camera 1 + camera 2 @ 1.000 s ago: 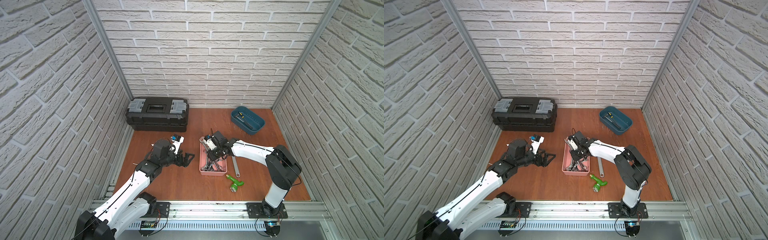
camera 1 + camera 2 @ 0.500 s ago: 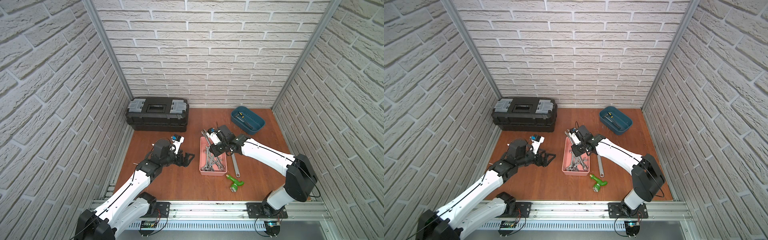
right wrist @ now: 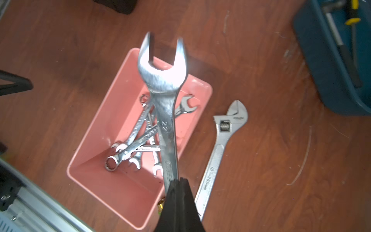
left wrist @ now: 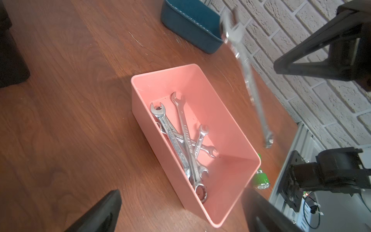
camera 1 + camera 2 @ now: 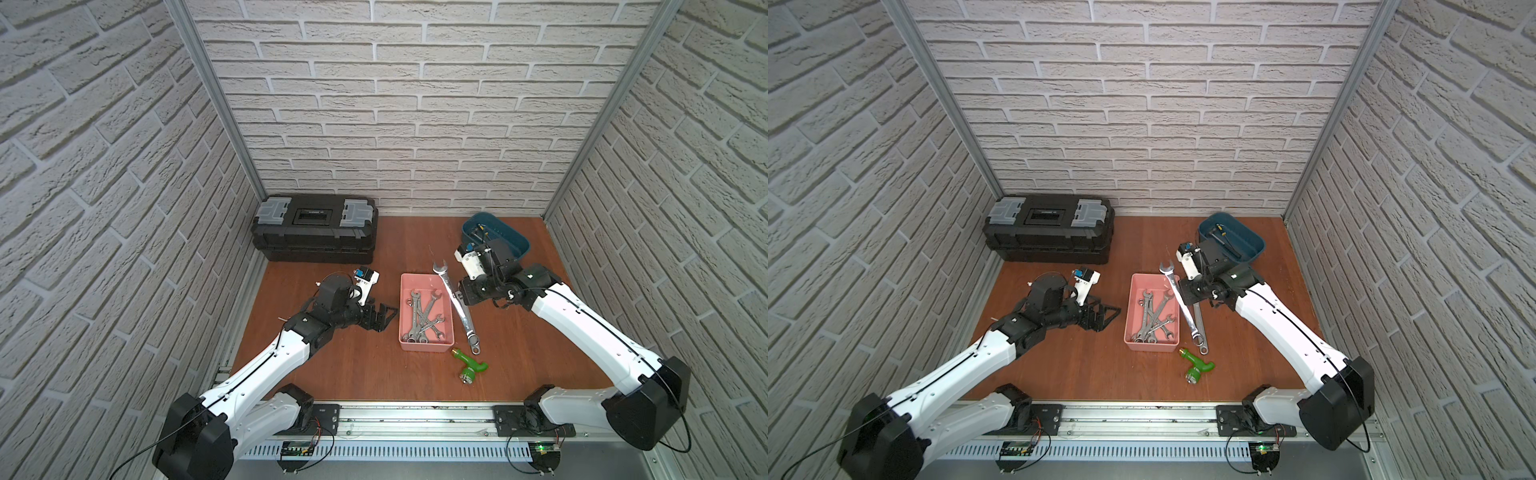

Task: Take out the wrench from the storage box
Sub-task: Move the wrench to the center of the board.

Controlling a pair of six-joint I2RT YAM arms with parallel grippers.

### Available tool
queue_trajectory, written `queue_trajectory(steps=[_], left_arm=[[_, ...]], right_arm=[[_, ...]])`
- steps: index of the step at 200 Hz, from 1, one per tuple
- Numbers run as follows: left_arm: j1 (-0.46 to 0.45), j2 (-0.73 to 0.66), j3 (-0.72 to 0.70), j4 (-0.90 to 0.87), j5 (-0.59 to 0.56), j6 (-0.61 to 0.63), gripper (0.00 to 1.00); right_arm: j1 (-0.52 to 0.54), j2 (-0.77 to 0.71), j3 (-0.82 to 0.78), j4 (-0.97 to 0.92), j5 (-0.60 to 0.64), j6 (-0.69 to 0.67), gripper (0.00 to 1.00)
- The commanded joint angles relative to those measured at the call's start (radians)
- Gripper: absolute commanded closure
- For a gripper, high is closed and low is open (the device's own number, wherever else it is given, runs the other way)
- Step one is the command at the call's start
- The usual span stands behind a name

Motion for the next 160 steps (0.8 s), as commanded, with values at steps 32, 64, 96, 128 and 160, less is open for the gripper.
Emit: queue_trajectory(steps=[32,64,96,128,160], left_arm=[[-0.025,0.038,0.038,0.073,-0.014,0.003,0.02],[-0.027,0.030,0.039,0.059,-0.027,0.008,0.02],[-0.026,0.033,0.039,0.053,-0.032,0.010,0.02],[-0.026,0.043,0.044,0.043,-0.038,0.022,0.02],[-0.028,0.049,0.041,0.038,-0.042,0.025,0.02]], right_arm=[[-0.152,0.037,-0.124,0.037,-0.036,-0.035,0.97],[-0.153,0.065,-0.159,0.079,-0.030,0.006,0.98],[-0.174,0.091,-0.186,0.067,0.048,0.066,0.95],[-0.225,0.074,-0.214,0.038,0.135,0.131,0.85],[-0.350,0.072,-0.257,0.014,0.148,0.121,0.74]])
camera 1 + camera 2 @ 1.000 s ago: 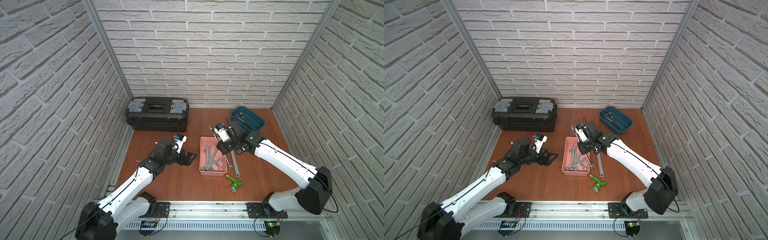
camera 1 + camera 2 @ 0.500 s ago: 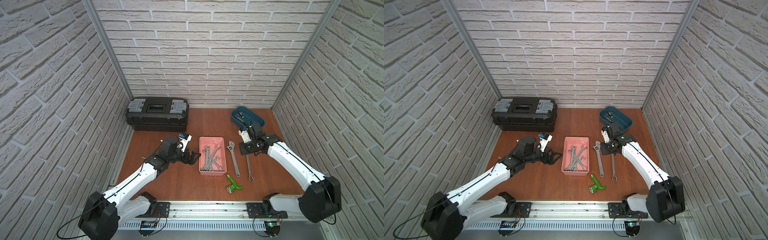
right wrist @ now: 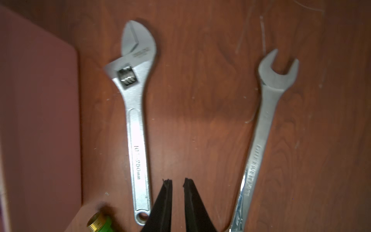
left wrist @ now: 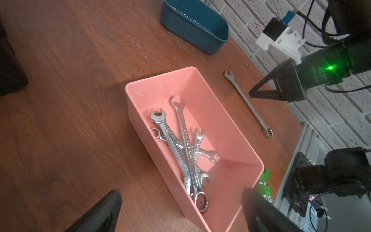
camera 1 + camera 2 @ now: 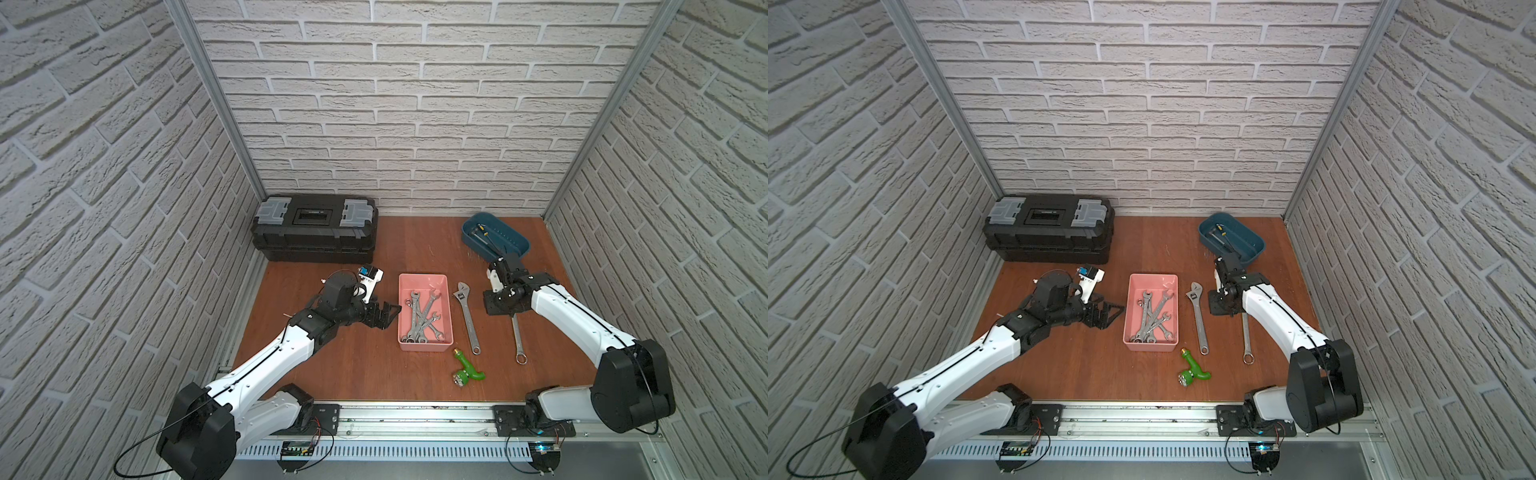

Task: Take out the wrench from the storage box
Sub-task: Move the wrench to the center of the board.

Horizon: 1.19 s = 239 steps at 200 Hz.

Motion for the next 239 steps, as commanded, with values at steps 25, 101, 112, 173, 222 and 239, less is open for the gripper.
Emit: queue_trajectory(steps=[25,101,112,173,222,239], left_arm=[[-0.007,0.006,0.011,0.020,-0.013,0.014,0.02],[-0.007,0.008,-0.011,0.021,-0.017,0.016,0.02],[-0.007,0.010,-0.012,0.019,-0.017,0.017,0.02],[-0.007,0.030,-0.013,0.027,-0.012,0.021,0.02],[-0.007,0.034,-0.011,0.021,-0.014,0.026,0.02],[-0.006,0.035,-0.008,0.016,-0.019,0.029,0.02]], right_arm=[[-0.181,0.018,-0.049,-0.008,0.043,-0.013,0.69],[-0.275,0.207,-0.031,0.056,0.008,-0.084,0.62],[-0.277,0.220,-0.034,0.065,0.000,-0.087,0.62],[-0.261,0.310,-0.002,0.057,-0.108,-0.112,0.73],[-0.142,0.342,0.062,0.040,-0.124,-0.044,0.84],[-0.089,0.371,0.091,0.040,-0.124,-0.014,0.84]])
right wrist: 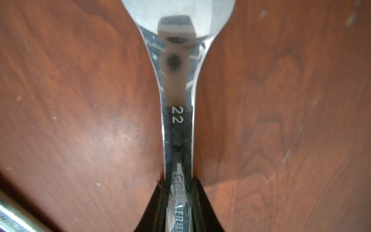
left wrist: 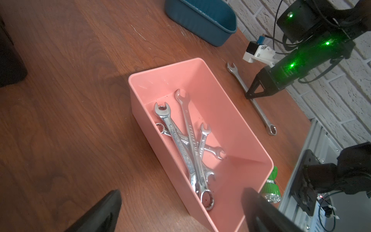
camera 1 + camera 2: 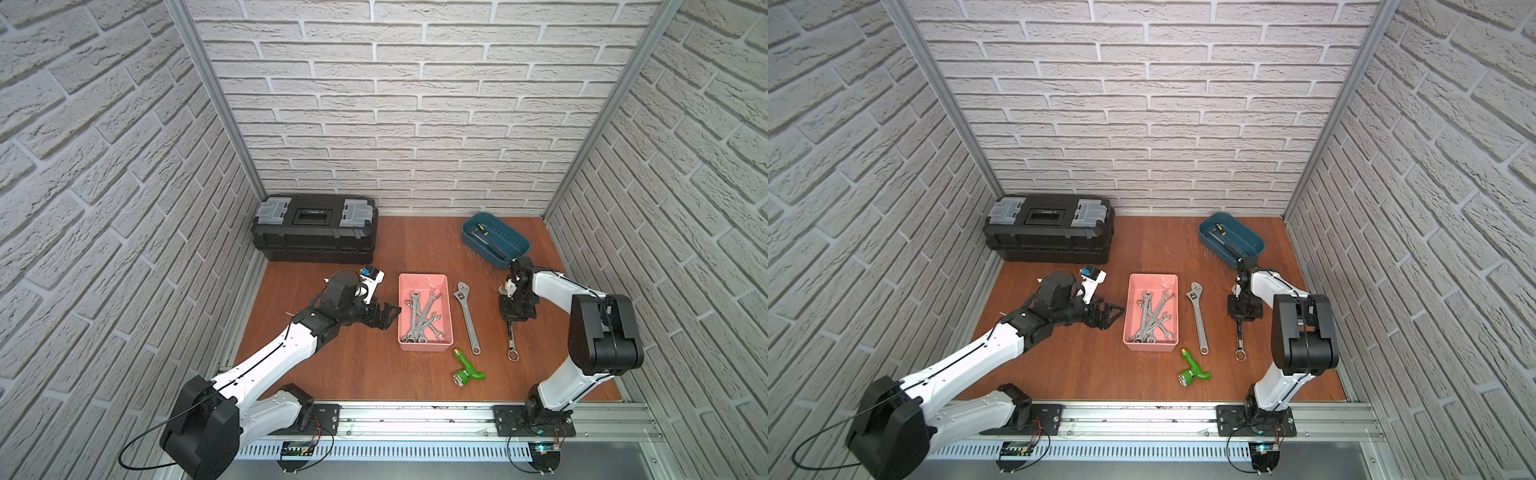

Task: Take out the wrench from the storage box
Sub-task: Move the wrench to the center of the board, then pick up the wrench from the storage box.

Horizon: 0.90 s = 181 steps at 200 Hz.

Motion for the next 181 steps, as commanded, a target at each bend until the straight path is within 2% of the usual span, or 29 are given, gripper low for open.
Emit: queue_trajectory(steps=[1,53,91,119,154,181], left_arm=[[-0.004,0.002,-0.008,0.019,-0.007,0.018,0.02],[-0.004,-0.012,-0.008,0.002,-0.020,0.023,0.02],[-0.002,-0.007,-0.002,0.003,-0.022,0.025,0.02],[0.004,-0.003,0.014,-0.008,-0.021,0.031,0.02],[0.020,-0.018,0.031,-0.035,-0.024,0.047,0.02],[0.038,-0.026,0.032,-0.052,-0.022,0.051,0.02]], right_arm=[[0.090,0.045,0.042,0.026,-0.090,0.055,0.84],[0.145,0.096,0.075,0.018,-0.102,0.095,0.84],[0.168,0.072,0.096,-0.008,-0.110,0.095,0.75],[0.168,0.010,0.141,-0.080,-0.080,0.099,0.65],[0.188,-0.113,0.215,-0.163,-0.092,0.145,0.59],[0.286,-0.190,0.261,-0.170,-0.126,0.248,0.53]])
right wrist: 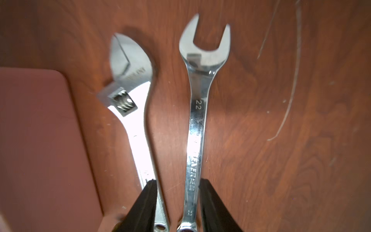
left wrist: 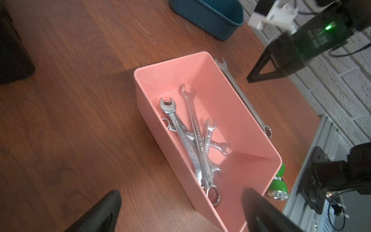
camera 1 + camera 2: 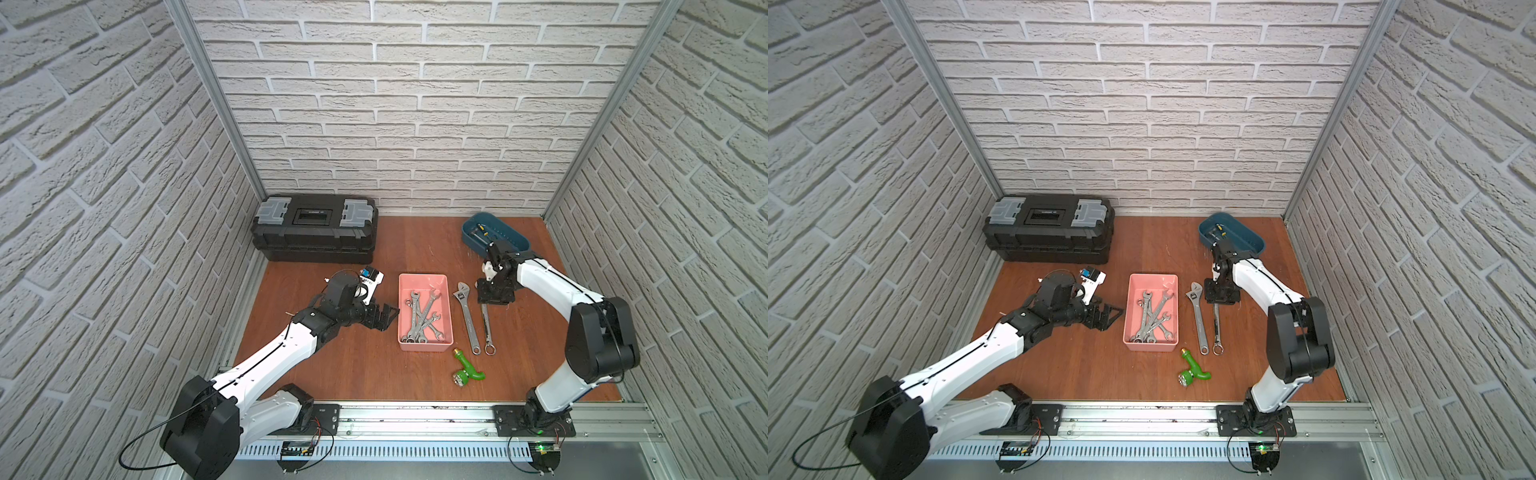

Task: Take out the wrench from the storage box
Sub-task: Pick up the wrench from the storage box.

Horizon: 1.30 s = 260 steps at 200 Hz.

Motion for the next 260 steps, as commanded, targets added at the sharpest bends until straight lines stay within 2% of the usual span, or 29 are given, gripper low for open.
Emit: queue_trajectory(steps=[1,36,65,89,112,141,260], left_arm=[[0.023,-0.025,0.028,-0.015,-0.003,0.024,0.02],[0.053,-0.049,0.020,-0.037,-0.001,0.026,0.02],[0.069,-0.067,0.012,-0.049,0.002,0.028,0.02],[0.073,-0.079,0.008,-0.053,-0.002,0.026,0.02],[0.073,-0.088,0.004,-0.053,-0.006,0.025,0.02],[0.073,-0.099,-0.007,-0.059,-0.005,0.026,0.02],[0.080,-0.127,-0.047,-0.068,0.006,0.044,0.02]], right_arm=[[0.101,-0.099,0.053,-0.043,-0.045,0.121,0.52],[0.312,-0.111,0.093,0.017,0.004,0.324,0.45],[0.466,-0.017,0.177,0.001,0.115,0.527,0.44],[0.548,0.082,0.239,0.003,0.173,0.627,0.45],[0.554,0.172,0.248,0.000,0.196,0.728,0.49],[0.553,0.253,0.268,-0.002,0.222,0.785,0.51],[0.511,0.411,0.203,0.119,0.156,0.889,0.62]])
